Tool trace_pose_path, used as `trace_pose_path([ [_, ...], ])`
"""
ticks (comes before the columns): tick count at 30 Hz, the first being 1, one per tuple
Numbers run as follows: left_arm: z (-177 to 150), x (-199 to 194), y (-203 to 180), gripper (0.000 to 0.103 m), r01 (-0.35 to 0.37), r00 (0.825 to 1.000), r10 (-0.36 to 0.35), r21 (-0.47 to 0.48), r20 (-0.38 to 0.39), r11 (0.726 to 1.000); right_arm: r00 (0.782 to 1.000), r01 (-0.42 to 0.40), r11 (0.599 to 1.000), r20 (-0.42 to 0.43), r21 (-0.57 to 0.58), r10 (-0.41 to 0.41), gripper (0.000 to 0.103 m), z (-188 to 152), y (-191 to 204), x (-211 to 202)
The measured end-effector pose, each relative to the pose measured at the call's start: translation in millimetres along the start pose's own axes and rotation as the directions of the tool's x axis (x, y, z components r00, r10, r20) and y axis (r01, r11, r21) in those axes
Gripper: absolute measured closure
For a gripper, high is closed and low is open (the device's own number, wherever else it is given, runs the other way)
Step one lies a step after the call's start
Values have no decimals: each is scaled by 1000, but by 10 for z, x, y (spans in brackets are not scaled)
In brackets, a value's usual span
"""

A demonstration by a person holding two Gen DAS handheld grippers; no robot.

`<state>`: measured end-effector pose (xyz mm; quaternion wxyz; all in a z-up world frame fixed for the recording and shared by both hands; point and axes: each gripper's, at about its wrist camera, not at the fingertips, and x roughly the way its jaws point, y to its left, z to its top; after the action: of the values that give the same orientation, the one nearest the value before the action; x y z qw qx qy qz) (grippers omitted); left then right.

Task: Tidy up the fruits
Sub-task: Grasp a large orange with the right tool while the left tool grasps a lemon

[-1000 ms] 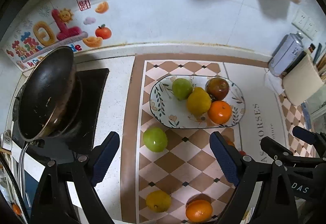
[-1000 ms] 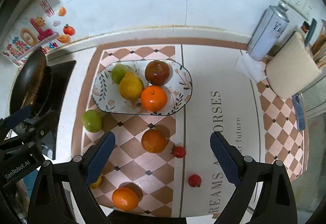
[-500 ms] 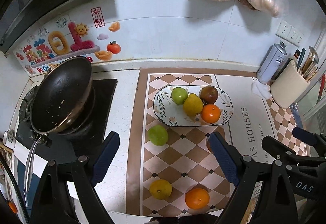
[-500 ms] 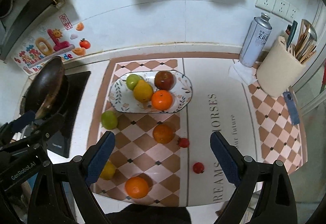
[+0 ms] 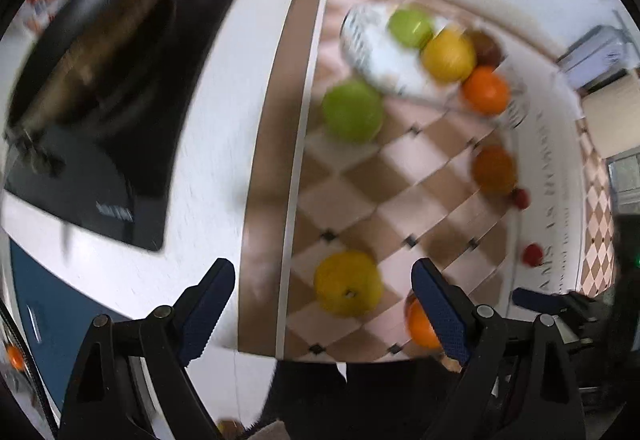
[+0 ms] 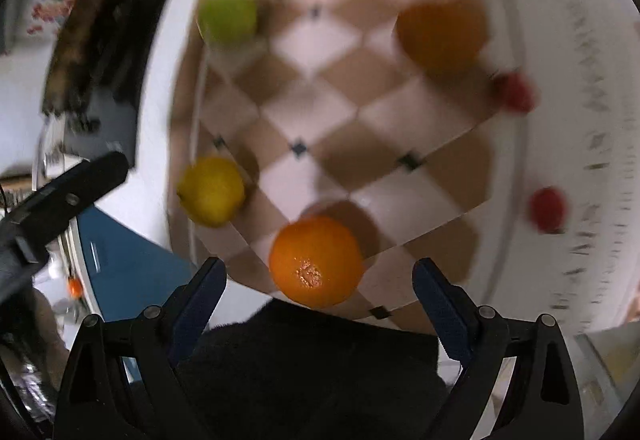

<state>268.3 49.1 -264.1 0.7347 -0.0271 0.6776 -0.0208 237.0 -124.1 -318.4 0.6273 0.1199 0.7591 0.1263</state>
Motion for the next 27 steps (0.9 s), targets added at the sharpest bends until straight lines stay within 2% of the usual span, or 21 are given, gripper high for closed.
trace_pose_path([
  [2, -47, 168, 65, 13, -3, 999, 2, -30, -48, 1000, 999, 13, 1000, -46, -16, -14, 8, 18, 23, 234],
  [3, -71, 220, 88, 13, 1, 998, -4, -42, -65, 999, 998, 22, 999, -62, -24, -24, 12, 26, 37, 324],
  [4, -96, 245, 109, 13, 5, 997, -9, -50, -75, 999, 997, 31, 999, -73, -28, -33, 22, 32, 47, 403],
  [7, -146, 354, 105, 13, 12, 994, -18, -56, -105, 998, 995, 52, 997, -78, -64, -57, 35, 25, 112, 536],
  [10, -145, 438, 43, 13, 12, 993, -17, -39, -120, 999, 994, 94, 991, -51, -97, -100, 35, 16, 144, 497],
  [17, -161, 759, -165, 13, 75, 976, -83, -47, -200, 996, 987, 163, 986, -5, -45, -163, 35, 102, -182, 311],
  [19, -160, 858, -206, 14, 75, 974, -84, -48, -213, 996, 991, 134, 991, -3, -30, -134, 35, 111, -250, 299],
  [21, -176, 938, -266, 32, 69, 974, -73, -29, -216, 997, 993, 116, 993, -6, -15, -116, 34, 136, -286, 301],
  [22, -189, 963, -282, 45, 66, 973, -70, -23, -222, 998, 994, 106, 994, -3, -3, -106, 34, 135, -310, 298],
  [27, -280, 968, -391, 46, 55, 979, -52, 7, -197, 998, 996, 88, 995, -6, 40, -88, 30, 182, -452, 306],
])
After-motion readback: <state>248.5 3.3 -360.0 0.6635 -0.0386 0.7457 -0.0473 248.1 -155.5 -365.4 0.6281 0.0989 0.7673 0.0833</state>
